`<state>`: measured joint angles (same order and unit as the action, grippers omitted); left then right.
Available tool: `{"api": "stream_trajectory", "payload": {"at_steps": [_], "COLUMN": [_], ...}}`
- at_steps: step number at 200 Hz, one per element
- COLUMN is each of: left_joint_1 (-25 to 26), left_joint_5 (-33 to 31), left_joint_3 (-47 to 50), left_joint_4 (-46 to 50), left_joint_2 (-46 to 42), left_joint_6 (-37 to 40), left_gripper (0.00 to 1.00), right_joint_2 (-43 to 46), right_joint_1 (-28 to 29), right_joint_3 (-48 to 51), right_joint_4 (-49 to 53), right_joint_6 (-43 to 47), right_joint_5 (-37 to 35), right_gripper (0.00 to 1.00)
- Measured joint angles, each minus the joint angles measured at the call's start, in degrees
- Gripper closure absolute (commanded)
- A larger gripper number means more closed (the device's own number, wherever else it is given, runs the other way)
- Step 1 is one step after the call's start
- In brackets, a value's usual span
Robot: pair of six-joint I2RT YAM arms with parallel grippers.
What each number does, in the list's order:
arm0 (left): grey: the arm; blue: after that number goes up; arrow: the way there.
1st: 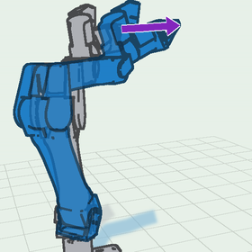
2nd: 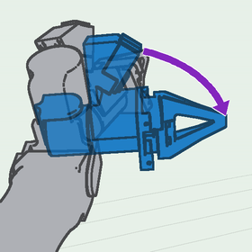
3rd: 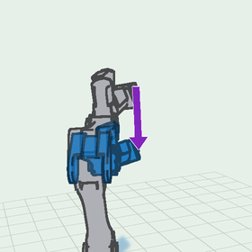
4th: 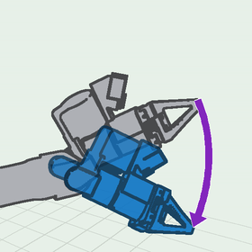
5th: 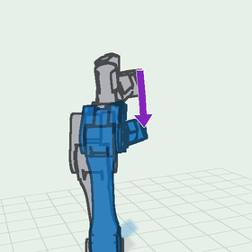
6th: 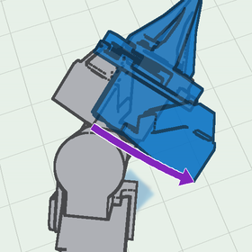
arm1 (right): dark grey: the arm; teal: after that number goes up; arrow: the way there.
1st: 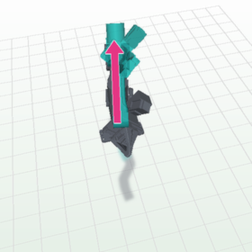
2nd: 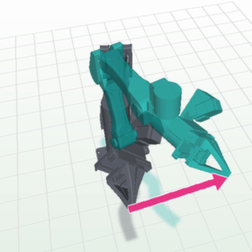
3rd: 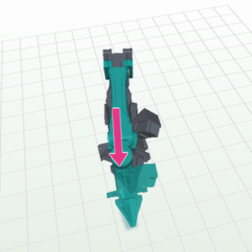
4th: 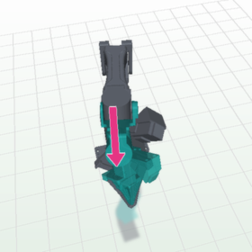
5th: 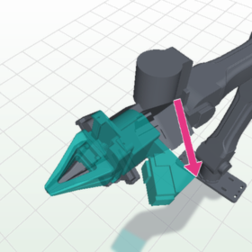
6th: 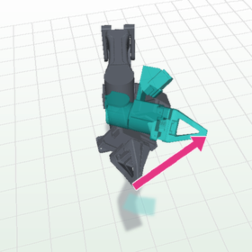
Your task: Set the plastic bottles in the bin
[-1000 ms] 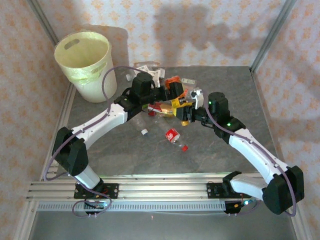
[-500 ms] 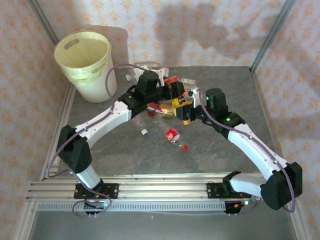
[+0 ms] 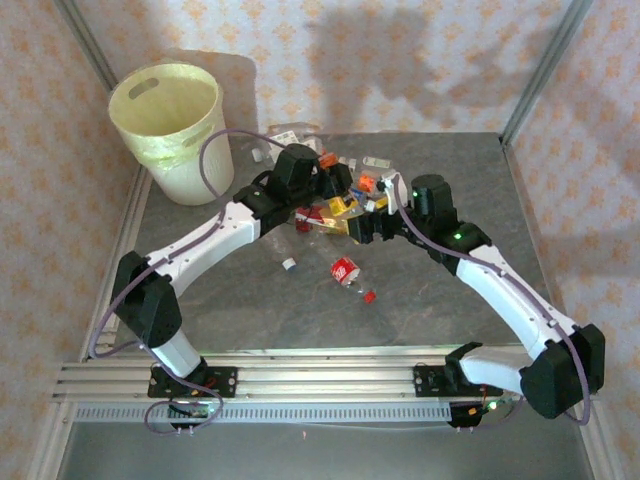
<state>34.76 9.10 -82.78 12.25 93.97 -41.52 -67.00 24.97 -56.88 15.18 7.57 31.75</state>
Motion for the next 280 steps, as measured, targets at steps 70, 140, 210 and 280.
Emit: {"api": "stream_trajectory", "payload": {"at_steps": [70,140,210,280], "left_joint_1": [-1.2,-2.0,-4.6,-17.8], "left_joint_5": [-14.6,-26.0,-42.6,-50.1], "left_joint_3": [0.9,0.2,-14.6,-17.3], "left_joint_4": [9.5,19.8,24.8,15.5], "left_joint_2": [-8.8,-15.9,-18.5,-15.3], "left_joint_6": [1.1,5.7,21.1,34.8], "left_gripper": [0.41,0.41,0.41,0.41], "right_joint_2": [2.2,-0.1,-2.8,-2.4], "right_joint_1": [-8.7,-12.7,-12.7,-12.7], "right_joint_3": [9.1,11.9,12.1,12.1], "right_joint_4": [-13.8,-17.2,-16.7,-15.3], "right_joint_6": [-9.6,-19.9,-22.0,-22.2], "right_joint_5": [-20.7,-33.5,-34.8,-34.8], "right_gripper": [0.01,0.01,0.01,0.01]}}
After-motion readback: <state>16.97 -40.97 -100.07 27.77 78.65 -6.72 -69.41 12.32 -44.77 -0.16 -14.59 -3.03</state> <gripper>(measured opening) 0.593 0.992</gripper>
